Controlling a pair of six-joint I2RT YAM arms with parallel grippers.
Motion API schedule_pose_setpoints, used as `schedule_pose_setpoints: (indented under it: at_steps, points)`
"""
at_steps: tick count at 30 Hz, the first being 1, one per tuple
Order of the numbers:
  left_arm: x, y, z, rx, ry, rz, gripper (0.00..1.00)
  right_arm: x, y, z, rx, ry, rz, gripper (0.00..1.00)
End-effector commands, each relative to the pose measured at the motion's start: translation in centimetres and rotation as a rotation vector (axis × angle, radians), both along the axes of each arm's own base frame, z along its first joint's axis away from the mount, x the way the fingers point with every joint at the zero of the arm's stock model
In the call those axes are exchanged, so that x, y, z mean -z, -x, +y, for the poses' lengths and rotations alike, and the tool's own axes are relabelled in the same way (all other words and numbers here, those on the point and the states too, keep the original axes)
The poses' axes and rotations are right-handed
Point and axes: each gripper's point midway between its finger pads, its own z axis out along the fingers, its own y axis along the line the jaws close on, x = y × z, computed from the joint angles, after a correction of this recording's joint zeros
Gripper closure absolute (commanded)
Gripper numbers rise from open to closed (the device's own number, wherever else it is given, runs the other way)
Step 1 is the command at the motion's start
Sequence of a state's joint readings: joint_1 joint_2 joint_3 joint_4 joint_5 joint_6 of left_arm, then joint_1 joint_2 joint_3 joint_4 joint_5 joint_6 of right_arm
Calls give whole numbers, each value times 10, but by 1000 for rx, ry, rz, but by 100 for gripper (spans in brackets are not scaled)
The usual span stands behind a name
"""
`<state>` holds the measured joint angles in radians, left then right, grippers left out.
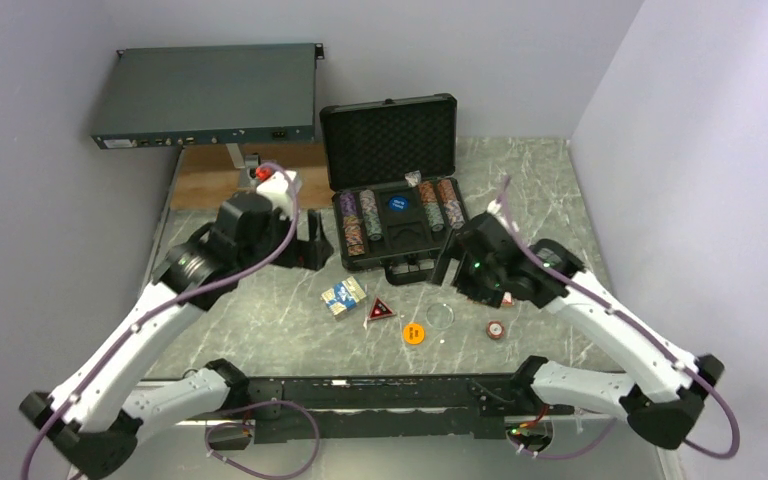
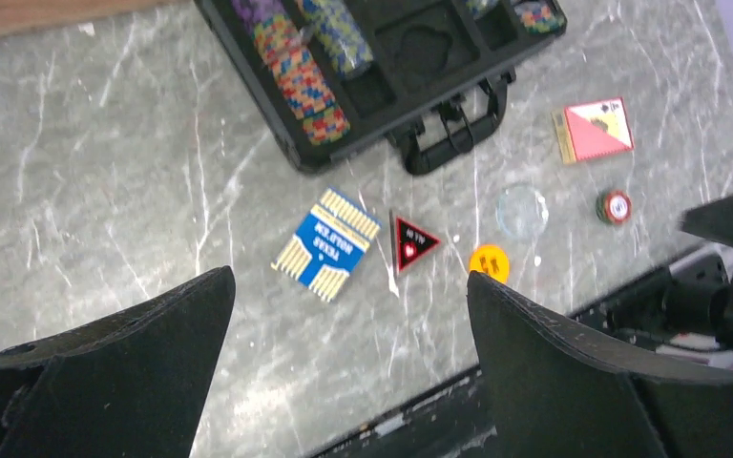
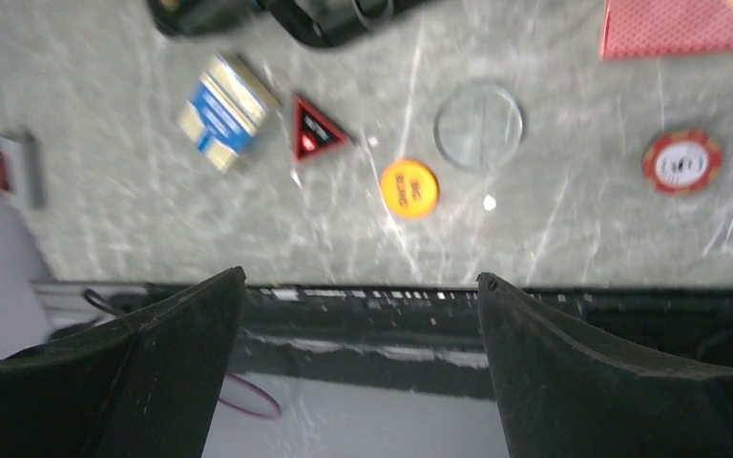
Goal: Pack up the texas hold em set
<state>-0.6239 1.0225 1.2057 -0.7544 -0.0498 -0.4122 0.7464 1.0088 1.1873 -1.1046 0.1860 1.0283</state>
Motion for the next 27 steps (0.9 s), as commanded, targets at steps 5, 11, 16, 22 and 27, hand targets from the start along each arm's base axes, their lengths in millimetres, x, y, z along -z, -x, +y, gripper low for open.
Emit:
schedule_pose_setpoints:
  at_steps: [5,11,16,22,27]
  points:
    - [20,58,22,79,48,19,1,55,41,43,35,152,160,7]
    - [34,70,41,51,7,16,1,112,46,78,-11,167,177,9]
    - [51,71,60,-45,-22,8,1,146,46,84,-103,198,165,10]
    - [69,66,74,-128,-41,-14,1,165,47,76,-174,244,148,13]
    - [83,67,79,-143,-55,-14,1,176,33,73,-169,232,136,17]
